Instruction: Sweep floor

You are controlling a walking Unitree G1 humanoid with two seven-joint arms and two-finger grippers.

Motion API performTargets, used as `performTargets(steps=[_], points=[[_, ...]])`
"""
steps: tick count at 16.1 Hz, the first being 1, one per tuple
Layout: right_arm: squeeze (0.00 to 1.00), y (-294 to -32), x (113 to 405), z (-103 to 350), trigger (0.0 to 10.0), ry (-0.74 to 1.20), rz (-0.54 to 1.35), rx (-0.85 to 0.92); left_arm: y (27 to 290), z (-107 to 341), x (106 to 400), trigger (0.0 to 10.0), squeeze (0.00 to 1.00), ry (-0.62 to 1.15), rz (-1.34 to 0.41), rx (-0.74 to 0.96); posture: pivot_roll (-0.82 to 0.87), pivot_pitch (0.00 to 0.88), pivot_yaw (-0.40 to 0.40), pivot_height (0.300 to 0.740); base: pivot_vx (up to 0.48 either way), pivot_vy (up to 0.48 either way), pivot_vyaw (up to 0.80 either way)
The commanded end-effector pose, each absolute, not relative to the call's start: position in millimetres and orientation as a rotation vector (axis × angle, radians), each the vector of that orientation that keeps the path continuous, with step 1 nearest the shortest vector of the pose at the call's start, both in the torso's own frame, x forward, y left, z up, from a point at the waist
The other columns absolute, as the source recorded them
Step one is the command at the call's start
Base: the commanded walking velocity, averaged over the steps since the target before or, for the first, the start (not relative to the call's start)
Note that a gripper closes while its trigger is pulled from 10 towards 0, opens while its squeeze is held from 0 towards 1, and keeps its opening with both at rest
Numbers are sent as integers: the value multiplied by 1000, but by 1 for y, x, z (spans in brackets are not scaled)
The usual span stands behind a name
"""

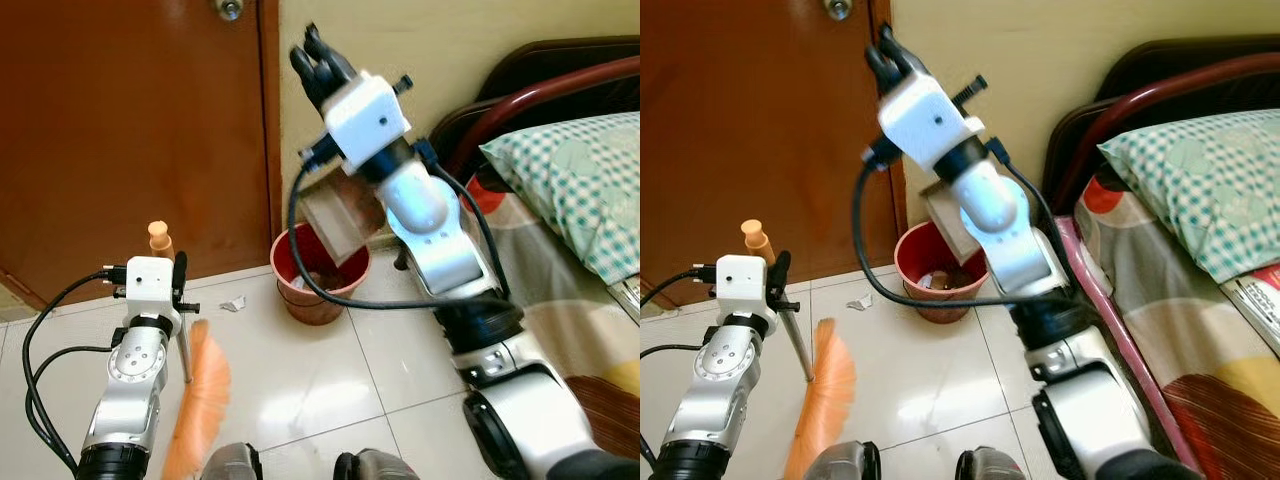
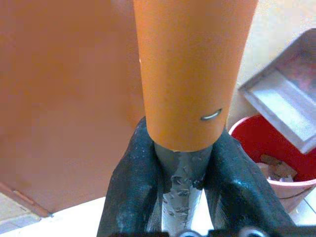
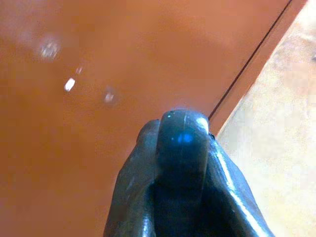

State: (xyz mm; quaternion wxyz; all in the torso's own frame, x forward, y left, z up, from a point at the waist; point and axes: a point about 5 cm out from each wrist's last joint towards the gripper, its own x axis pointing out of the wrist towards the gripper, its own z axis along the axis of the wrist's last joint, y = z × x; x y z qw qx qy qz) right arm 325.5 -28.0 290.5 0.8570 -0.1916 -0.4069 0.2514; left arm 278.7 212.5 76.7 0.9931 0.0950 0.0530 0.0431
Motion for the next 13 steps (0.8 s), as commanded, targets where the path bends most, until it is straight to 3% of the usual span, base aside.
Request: performTargets(steps=[1, 13], points=[[0, -24, 311, 324, 10000, -1013, 516, -352, 212, 70, 276, 10000, 0, 151, 71, 204, 57, 93, -31, 740, 0, 0, 0], [0, -23, 314, 345, 10000, -936, 516, 17, 214, 70, 273, 10000, 0, 152, 72, 217, 67, 95, -29, 740, 0, 0, 0]])
